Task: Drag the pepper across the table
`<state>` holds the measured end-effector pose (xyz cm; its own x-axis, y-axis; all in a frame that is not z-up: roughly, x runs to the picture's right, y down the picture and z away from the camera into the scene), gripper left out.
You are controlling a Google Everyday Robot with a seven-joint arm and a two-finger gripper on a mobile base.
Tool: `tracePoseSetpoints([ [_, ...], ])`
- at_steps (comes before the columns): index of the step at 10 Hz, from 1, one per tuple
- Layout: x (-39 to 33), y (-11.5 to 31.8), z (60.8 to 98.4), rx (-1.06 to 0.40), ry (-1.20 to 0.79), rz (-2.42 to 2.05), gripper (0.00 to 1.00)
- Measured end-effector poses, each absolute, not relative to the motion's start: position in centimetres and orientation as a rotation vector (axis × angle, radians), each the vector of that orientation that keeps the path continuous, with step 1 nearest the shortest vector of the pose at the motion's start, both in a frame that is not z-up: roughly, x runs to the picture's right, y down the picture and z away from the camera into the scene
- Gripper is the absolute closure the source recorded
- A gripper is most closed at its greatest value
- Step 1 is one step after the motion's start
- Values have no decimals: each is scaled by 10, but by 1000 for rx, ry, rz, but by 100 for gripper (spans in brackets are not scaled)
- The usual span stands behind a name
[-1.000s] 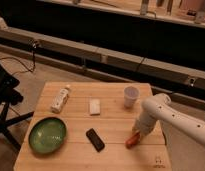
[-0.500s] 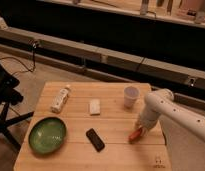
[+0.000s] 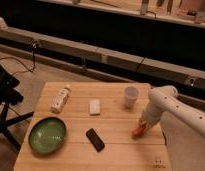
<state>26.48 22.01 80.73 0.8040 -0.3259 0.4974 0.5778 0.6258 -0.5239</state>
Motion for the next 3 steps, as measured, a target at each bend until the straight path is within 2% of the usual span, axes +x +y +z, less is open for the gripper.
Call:
tracePoseSetpoints([
  [3, 286, 213, 810, -736, -341, -493, 99],
])
